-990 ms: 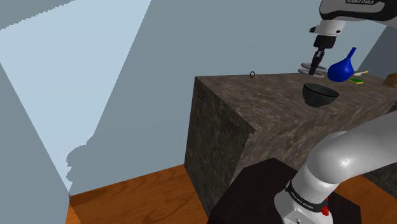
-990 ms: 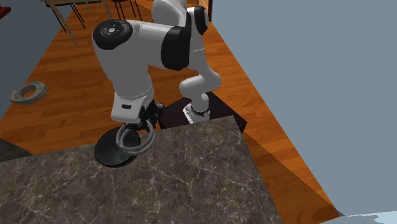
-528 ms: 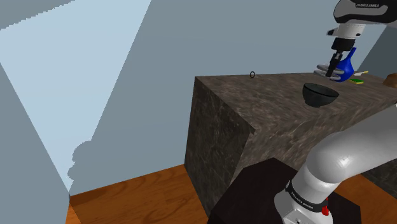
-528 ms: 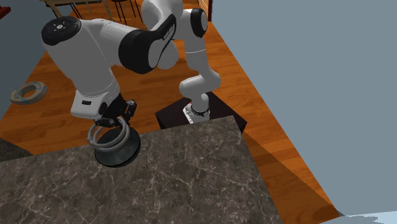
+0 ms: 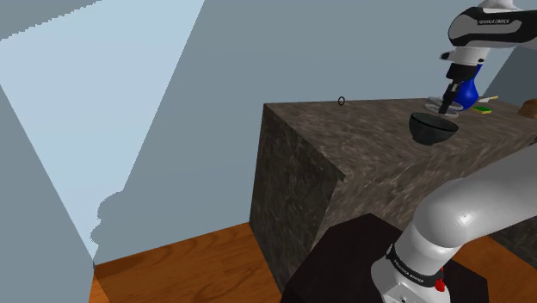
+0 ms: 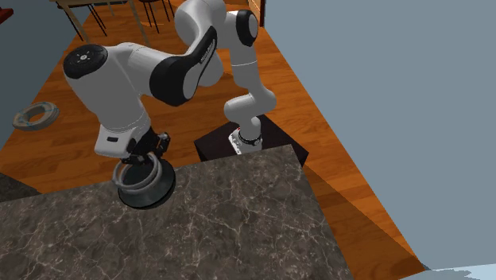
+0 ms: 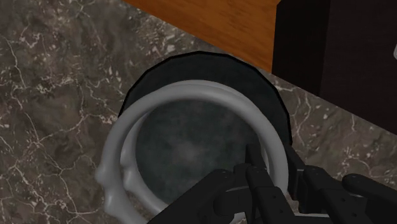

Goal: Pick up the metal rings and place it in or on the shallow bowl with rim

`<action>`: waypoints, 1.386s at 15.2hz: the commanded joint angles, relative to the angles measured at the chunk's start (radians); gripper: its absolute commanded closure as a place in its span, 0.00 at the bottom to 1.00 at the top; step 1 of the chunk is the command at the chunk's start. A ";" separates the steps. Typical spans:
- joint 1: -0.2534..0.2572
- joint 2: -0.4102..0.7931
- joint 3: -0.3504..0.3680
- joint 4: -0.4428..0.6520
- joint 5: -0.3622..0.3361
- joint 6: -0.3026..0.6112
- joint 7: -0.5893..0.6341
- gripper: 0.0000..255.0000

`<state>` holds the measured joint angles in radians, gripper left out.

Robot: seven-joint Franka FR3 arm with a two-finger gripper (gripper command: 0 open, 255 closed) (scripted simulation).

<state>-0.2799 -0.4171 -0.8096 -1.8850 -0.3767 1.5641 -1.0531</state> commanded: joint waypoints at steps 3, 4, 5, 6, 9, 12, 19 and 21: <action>-0.008 -0.018 -0.003 -0.066 -0.014 0.051 0.013 1.00; -0.010 -0.020 -0.005 -0.081 -0.016 0.063 0.016 1.00; -0.011 -0.022 -0.007 -0.095 -0.019 0.076 0.018 1.00; -0.012 -0.023 -0.009 -0.104 -0.020 0.084 0.020 1.00; -0.012 -0.023 -0.009 -0.104 -0.020 0.084 0.020 1.00; -0.012 -0.023 -0.009 -0.104 -0.020 0.084 0.020 1.00; -0.012 -0.023 -0.009 -0.104 -0.020 0.084 0.020 0.00; -0.003 -0.010 0.003 -0.030 -0.006 0.021 0.010 0.00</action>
<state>-0.2842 -0.4282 -0.8112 -1.9394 -0.3854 1.6086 -1.0388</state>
